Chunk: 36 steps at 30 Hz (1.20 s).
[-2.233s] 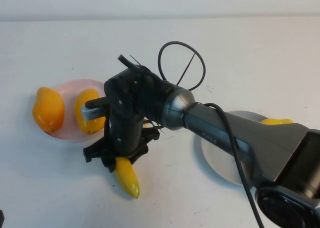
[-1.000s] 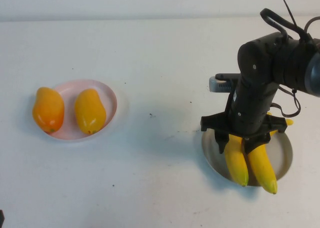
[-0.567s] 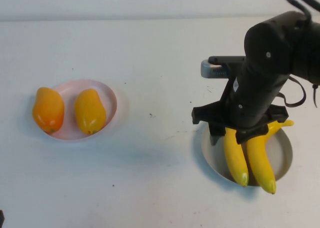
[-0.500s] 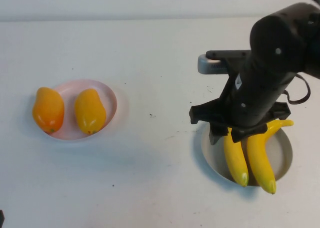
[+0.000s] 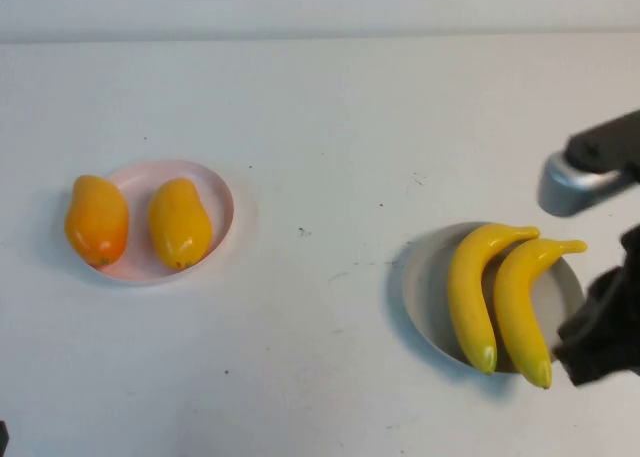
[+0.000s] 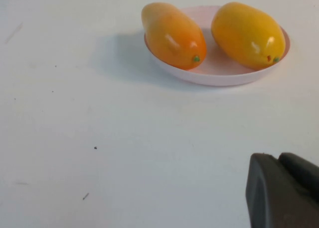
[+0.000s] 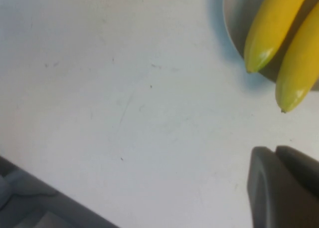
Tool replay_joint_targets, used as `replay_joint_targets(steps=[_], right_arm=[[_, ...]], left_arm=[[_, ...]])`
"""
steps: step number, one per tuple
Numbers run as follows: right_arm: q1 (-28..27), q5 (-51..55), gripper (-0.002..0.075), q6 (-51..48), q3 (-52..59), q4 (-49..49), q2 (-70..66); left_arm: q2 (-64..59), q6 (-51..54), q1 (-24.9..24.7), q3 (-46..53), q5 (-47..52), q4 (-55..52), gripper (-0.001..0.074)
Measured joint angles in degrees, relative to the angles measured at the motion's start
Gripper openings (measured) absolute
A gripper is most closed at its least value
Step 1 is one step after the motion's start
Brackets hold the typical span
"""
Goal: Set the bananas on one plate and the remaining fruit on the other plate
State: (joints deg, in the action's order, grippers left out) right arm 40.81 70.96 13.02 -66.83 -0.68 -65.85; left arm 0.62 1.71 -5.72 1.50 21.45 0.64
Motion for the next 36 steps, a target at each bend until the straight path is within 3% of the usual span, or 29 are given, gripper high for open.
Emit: replay_joint_targets(steps=[14, 19, 27, 30, 36], right_arm=[[0.0, 0.7, -0.0015, -2.8, 11.6, -0.1, 17.8], [-0.9, -10.5, -0.0015, -3.9, 19.6, 0.7, 20.2], [-19.2, -50.6, -0.0015, -5.3, 47.3, 1.5, 35.2], [-25.4, -58.0, -0.0015, -5.3, 55.7, 1.5, 43.9], [-31.6, -61.9, -0.0015, -5.3, 65.7, 1.5, 57.9]], left_arm=[[0.0, 0.0, 0.0, 0.0, 0.0, 0.0, 0.0001], [0.0, 0.0, 0.0, 0.0, 0.0, 0.0, 0.0001], [0.0, 0.0, 0.0, 0.0, 0.0, 0.0, 0.0001], [0.0, 0.0, 0.0, 0.0, 0.0, 0.0, 0.0001], [0.0, 0.0, 0.0, 0.0, 0.0, 0.0, 0.0001]])
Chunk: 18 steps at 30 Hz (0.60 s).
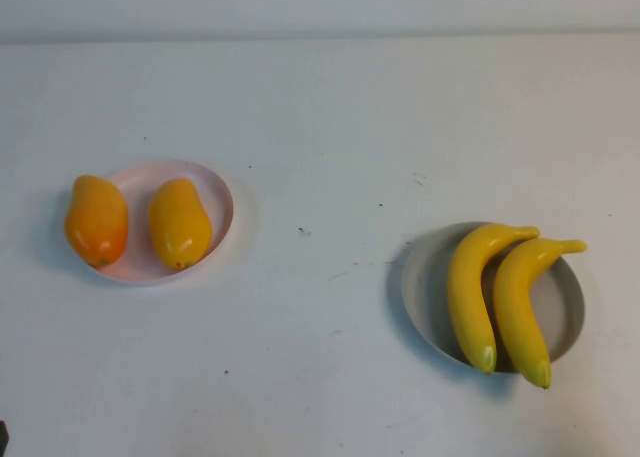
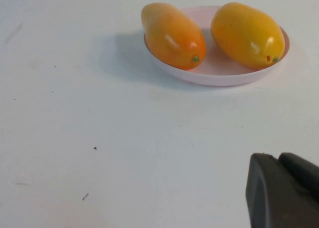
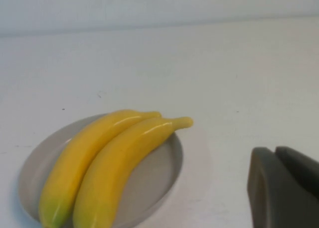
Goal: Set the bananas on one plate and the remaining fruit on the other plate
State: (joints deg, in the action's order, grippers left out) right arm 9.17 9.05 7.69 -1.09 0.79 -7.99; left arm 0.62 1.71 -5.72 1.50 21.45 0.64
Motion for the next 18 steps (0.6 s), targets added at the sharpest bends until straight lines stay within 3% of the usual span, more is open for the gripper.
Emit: replay_joint_targets(steps=[5, 18], right_arm=[[-1.2, 1.1, -0.0015, 0.0, 2.5, -1.6, 8.0], [-1.2, 12.1, -0.0015, -0.1, 2.5, 0.0, 8.4]], left_arm=[[0.0, 0.0, 0.0, 0.0, 0.0, 0.0, 0.0001], [0.0, 0.0, 0.0, 0.0, 0.0, 0.0, 0.0001]])
